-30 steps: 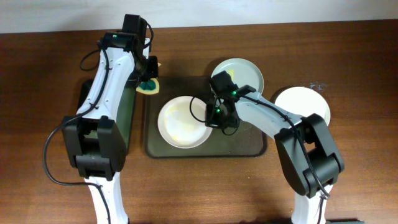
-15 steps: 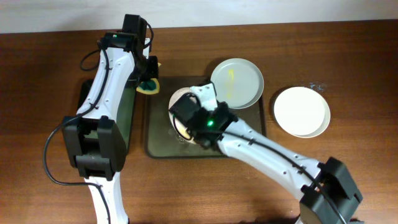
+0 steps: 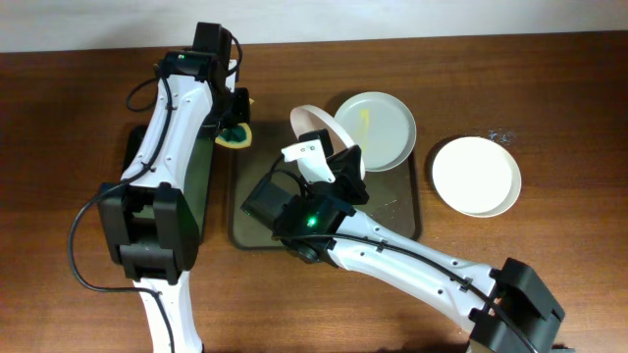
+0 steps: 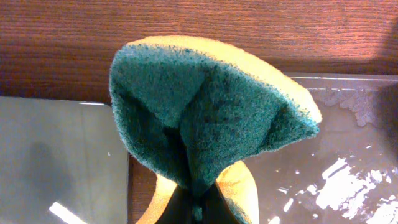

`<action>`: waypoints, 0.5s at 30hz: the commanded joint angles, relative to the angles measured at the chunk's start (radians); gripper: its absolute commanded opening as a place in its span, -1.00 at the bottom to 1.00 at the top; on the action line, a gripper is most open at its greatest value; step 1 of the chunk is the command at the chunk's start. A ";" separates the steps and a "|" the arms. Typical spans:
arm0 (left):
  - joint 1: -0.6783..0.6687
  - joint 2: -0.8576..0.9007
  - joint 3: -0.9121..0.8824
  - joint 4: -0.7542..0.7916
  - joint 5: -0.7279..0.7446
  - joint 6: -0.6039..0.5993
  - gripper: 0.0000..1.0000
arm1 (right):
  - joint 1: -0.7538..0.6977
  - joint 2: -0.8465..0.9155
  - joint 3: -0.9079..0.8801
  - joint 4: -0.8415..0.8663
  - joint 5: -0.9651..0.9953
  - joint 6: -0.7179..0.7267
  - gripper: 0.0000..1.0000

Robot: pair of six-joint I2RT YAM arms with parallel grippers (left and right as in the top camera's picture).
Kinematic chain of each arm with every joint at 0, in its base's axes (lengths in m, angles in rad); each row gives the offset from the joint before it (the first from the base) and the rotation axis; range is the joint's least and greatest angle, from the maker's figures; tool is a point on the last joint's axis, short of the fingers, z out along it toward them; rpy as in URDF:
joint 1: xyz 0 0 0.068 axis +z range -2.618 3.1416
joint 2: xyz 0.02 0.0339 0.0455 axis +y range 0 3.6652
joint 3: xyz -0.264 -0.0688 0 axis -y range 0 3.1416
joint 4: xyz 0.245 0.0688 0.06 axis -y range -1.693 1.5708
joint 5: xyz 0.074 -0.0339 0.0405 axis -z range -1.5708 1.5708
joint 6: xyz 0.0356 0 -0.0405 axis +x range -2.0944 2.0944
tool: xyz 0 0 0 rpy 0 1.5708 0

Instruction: Clean dirty plates on tray and stack at the side

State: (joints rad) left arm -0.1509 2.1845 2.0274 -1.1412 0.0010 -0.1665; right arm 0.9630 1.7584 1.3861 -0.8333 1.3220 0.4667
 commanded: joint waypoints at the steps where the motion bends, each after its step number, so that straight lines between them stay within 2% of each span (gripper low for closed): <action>1: -0.003 -0.004 0.028 0.003 0.011 -0.012 -1.00 | 0.006 -0.036 0.023 0.003 0.060 0.009 -0.92; 6: -0.003 -0.004 0.028 0.003 0.011 -0.012 -1.00 | 0.006 -0.036 0.023 0.003 0.053 0.013 -0.92; 8: -0.003 -0.004 0.028 0.003 0.011 -0.012 -1.00 | 0.003 -0.036 0.023 0.003 -0.013 0.013 -0.92; 12: -0.003 -0.004 0.028 0.002 0.011 -0.012 -1.00 | -0.049 -0.035 0.022 0.002 -0.369 0.013 -0.92; 15: -0.003 -0.004 0.028 0.002 0.011 -0.012 -1.00 | -0.134 -0.036 0.022 0.003 -0.724 0.013 -0.92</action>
State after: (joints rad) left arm -0.1509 2.1845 2.0274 -1.1408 0.0013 -0.1665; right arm 0.8814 1.7561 1.3861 -0.8326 0.8955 0.4679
